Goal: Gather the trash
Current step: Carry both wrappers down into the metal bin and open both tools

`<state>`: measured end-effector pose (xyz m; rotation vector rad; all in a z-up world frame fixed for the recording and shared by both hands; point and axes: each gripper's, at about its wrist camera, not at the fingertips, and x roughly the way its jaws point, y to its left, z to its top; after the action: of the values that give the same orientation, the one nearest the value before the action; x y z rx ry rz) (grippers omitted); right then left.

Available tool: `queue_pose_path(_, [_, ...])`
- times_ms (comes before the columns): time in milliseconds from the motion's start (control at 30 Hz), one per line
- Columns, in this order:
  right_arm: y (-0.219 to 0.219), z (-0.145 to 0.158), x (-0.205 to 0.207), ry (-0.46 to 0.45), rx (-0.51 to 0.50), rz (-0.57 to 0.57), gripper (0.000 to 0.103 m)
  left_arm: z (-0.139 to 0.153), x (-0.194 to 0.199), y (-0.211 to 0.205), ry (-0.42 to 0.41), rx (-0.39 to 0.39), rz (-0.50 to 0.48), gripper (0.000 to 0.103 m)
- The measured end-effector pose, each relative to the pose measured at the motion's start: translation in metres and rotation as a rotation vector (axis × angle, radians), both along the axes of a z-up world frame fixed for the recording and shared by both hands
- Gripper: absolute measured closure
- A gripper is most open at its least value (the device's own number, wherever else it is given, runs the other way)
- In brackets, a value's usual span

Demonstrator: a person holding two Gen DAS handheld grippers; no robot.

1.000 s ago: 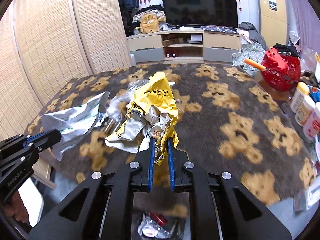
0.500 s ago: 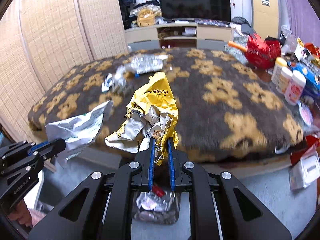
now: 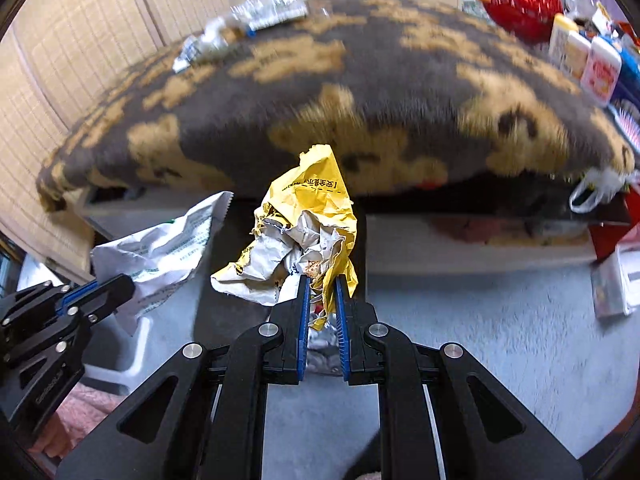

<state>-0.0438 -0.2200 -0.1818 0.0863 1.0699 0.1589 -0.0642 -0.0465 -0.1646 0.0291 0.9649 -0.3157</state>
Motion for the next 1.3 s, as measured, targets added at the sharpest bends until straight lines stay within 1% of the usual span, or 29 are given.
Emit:
queue_pose_path(133, [-0.002, -0.025, 0.006, 0.056, -0.005, -0.017, 0.089, -0.024, 0.007, -0.003, 0.058, 0.011, -0.007, 0.099])
queue_pose_path(367, [0.008, -0.043, 0.017, 0.101, -0.024, -0.005, 0.089, -0.059, 0.017, -0.007, 0.145, 0.005, -0.022, 0.099])
queue_pose_path(533, [0.011, -0.047, 0.024, 0.113, -0.022, -0.009, 0.086, -0.067, 0.020, -0.010, 0.163, 0.001, -0.027, 0.099])
queue_pose_path(633, [0.007, -0.045, 0.025, 0.106, -0.011, -0.025, 0.082, -0.065, 0.023, -0.008, 0.159, 0.000, -0.019, 0.096])
queue_pose_path(700, [0.006, -0.044, 0.027, 0.102, -0.003, -0.034, 0.070, -0.065, 0.024, -0.008, 0.162, 0.004, -0.010, 0.086])
queue_pose_path(733, [0.006, -0.043, 0.028, 0.098, 0.003, -0.038, 0.059, -0.064, 0.024, -0.007, 0.163, 0.002, -0.008, 0.085])
queue_pose_path(767, [0.005, -0.041, 0.029, 0.094, 0.008, -0.043, 0.056, -0.065, 0.024, -0.006, 0.163, 0.004, -0.006, 0.084])
queue_pose_path(833, [0.004, -0.039, 0.030, 0.088, 0.012, -0.050, 0.055, -0.064, 0.024, -0.005, 0.162, 0.008, -0.001, 0.080])
queue_pose_path(900, [0.002, -0.036, 0.030, 0.080, 0.012, -0.061, 0.050, -0.062, 0.023, -0.002, 0.155, 0.014, 0.008, 0.069])
queue_pose_path(933, [0.001, -0.034, 0.029, 0.075, 0.011, -0.068, 0.044, -0.061, 0.024, -0.001, 0.151, 0.016, 0.012, 0.067])
queue_pose_path(967, [0.001, -0.032, 0.029, 0.070, 0.007, -0.073, 0.037, -0.060, 0.023, 0.001, 0.147, 0.015, 0.017, 0.061])
queue_pose_path(1000, [0.000, -0.030, 0.028, 0.061, -0.001, -0.083, 0.033, -0.058, 0.023, 0.003, 0.143, 0.014, 0.023, 0.055])
queue_pose_path(1033, [-0.002, -0.028, 0.027, 0.052, -0.007, -0.090, 0.025, -0.055, 0.023, 0.006, 0.136, 0.012, 0.034, 0.052])
queue_pose_path(1067, [-0.003, -0.026, 0.026, 0.042, -0.011, -0.097, 0.017, -0.052, 0.022, 0.008, 0.129, 0.009, 0.042, 0.046])
queue_pose_path(1100, [-0.004, -0.022, 0.026, 0.028, -0.017, -0.105, 0.014, -0.050, 0.023, 0.010, 0.121, 0.008, 0.050, 0.040])
queue_pose_path(1133, [-0.005, -0.019, 0.025, 0.018, -0.020, -0.107, 0.011, -0.046, 0.022, 0.012, 0.110, 0.007, 0.059, 0.037])
queue_pose_path(1200, [-0.005, -0.011, 0.025, -0.001, -0.017, -0.106, 0.011, -0.037, 0.022, 0.017, 0.088, 0.004, 0.072, 0.031])
queue_pose_path(1300, [-0.006, 0.002, 0.026, -0.033, 0.013, -0.103, 0.011, -0.023, 0.023, 0.022, 0.054, 0.000, 0.088, 0.027])
